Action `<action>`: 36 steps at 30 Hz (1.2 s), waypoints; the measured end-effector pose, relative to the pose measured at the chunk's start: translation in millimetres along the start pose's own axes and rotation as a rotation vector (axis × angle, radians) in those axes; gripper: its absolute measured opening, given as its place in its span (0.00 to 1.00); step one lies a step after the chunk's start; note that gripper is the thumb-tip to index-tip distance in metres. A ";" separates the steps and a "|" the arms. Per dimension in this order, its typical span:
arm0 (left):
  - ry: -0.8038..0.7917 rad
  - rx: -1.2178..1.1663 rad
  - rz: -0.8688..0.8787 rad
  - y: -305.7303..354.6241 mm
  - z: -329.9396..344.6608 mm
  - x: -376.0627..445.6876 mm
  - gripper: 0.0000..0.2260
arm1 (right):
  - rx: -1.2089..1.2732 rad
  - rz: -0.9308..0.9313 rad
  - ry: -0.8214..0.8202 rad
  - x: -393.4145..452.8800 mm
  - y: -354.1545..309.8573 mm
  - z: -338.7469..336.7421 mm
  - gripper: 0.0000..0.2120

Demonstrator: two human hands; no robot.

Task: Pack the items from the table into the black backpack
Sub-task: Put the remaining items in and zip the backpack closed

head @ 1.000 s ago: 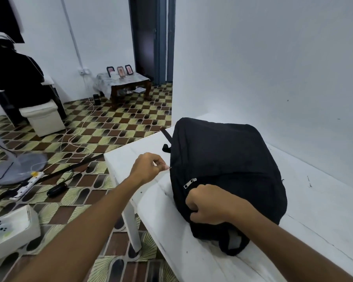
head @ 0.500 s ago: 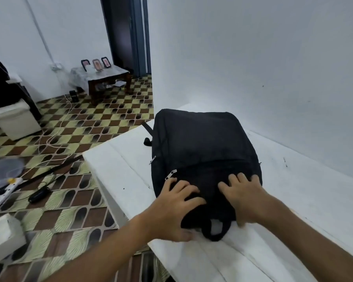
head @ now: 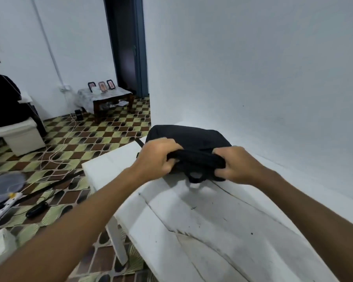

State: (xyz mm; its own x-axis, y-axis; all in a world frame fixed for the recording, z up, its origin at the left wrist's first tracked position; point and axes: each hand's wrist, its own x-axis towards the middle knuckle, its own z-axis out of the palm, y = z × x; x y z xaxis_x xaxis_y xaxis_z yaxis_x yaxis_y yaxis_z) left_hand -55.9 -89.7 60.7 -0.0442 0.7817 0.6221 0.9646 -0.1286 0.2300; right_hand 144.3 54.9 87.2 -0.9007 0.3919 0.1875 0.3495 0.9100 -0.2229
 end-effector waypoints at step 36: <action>0.326 -0.558 -0.626 -51.6 -3.3 126.3 0.15 | 1.029 0.353 0.690 88.2 -13.9 -134.2 0.07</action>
State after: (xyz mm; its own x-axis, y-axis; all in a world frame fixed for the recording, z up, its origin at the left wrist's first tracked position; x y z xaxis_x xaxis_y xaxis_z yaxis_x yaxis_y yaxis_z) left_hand -112.1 13.6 129.9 -0.6727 0.6074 0.4226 0.4762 -0.0817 0.8755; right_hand 94.6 94.9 235.2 -0.3737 0.8579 0.3526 -0.0964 0.3421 -0.9347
